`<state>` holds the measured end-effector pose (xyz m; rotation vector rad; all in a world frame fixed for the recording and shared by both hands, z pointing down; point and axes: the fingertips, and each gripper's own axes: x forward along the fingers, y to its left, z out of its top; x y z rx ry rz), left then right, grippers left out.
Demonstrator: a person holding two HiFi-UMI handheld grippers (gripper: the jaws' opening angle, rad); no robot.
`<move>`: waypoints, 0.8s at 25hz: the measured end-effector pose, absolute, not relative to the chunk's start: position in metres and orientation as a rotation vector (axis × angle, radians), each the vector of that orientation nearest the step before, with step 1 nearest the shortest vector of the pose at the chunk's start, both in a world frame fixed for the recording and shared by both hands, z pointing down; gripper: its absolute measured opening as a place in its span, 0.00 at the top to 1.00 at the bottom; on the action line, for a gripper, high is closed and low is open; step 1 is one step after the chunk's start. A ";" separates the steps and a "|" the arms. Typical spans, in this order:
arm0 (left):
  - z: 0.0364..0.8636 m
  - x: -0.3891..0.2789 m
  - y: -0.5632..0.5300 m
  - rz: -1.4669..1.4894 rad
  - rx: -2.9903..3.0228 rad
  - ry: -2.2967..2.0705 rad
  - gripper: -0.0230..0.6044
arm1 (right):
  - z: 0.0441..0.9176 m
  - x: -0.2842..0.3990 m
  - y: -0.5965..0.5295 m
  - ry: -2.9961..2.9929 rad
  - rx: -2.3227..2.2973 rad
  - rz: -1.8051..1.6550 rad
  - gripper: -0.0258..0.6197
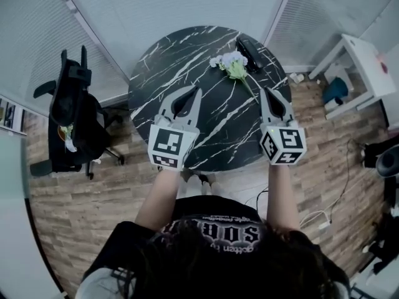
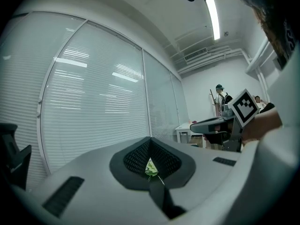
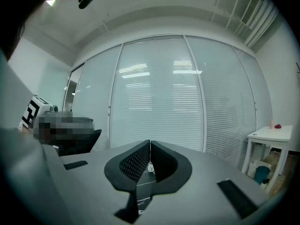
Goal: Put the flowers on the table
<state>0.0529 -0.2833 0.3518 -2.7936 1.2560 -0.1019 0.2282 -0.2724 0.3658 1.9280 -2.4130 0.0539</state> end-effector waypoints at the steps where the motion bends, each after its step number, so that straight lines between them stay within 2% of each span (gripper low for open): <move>1: 0.352 0.053 -0.279 -0.103 -2.792 1.261 0.96 | 0.366 0.228 -0.268 -2.419 1.923 0.055 0.91; 20: 0.348 0.051 -0.200 -0.108 -2.741 1.331 0.96 | 0.356 0.223 -0.196 -2.487 1.874 0.012 0.91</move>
